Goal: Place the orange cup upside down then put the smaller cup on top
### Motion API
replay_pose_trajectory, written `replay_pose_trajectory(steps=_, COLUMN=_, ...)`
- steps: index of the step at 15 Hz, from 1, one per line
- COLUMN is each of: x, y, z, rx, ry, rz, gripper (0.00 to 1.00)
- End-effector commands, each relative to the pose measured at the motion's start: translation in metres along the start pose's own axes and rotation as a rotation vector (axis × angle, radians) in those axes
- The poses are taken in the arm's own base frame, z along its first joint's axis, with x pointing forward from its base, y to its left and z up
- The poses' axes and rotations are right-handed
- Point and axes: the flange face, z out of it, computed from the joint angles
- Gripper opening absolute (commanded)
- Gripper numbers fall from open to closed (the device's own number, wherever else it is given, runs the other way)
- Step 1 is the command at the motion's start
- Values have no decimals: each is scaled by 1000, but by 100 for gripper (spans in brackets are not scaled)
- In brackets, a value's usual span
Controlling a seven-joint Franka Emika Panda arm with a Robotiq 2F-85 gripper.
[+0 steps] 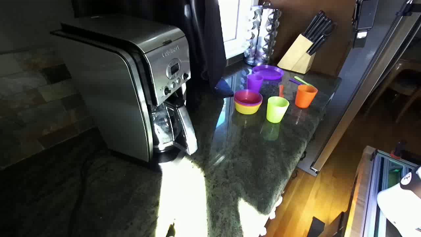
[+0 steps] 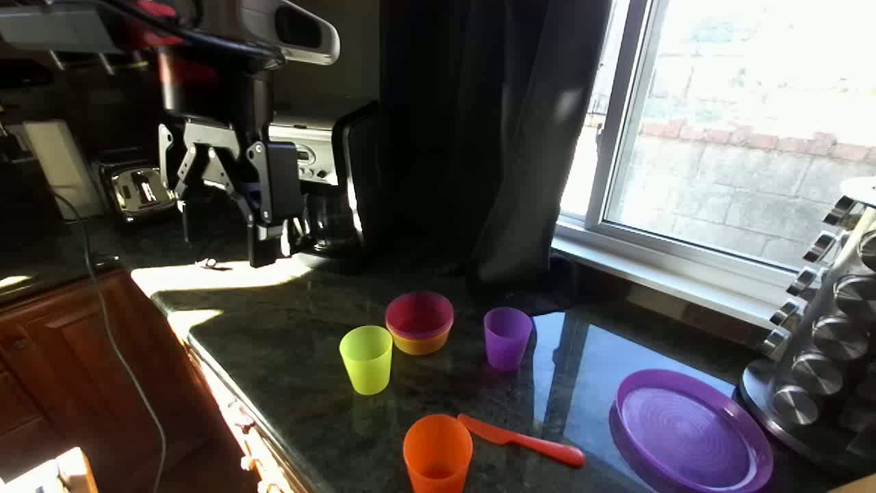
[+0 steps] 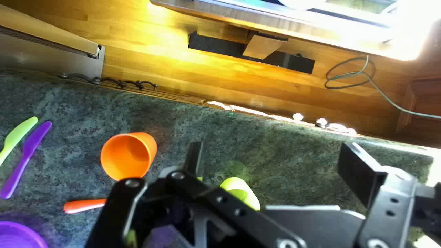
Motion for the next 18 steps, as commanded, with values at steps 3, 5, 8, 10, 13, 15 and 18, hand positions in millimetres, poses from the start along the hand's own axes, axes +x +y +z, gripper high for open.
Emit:
replay_pose_trajectory(steps=3, x=0, y=0, z=-1, rx=0, ry=-1, rz=0, gripper=100)
replay_pose_trajectory(steps=5, x=0, y=0, z=-1, rx=0, ry=-1, rz=0, gripper=100)
replay_pose_trajectory(steps=8, x=5, y=6, z=-1, rx=37, ry=7, rz=63, gripper=100)
replay_pose_trajectory(steps=10, x=17, y=32, z=3, rx=97, ry=0, rz=184, gripper=100)
replay_pose_trajectory(steps=13, x=18, y=79, z=16, rx=153, ry=-12, rz=322, gripper=100)
replay_pose_trajectory(steps=15, x=16, y=113, z=31, rx=192, ry=-13, rz=418, gripper=100)
replay_pose_trajectory(steps=18, x=9, y=161, z=61, rx=258, ry=-13, rz=561, gripper=100)
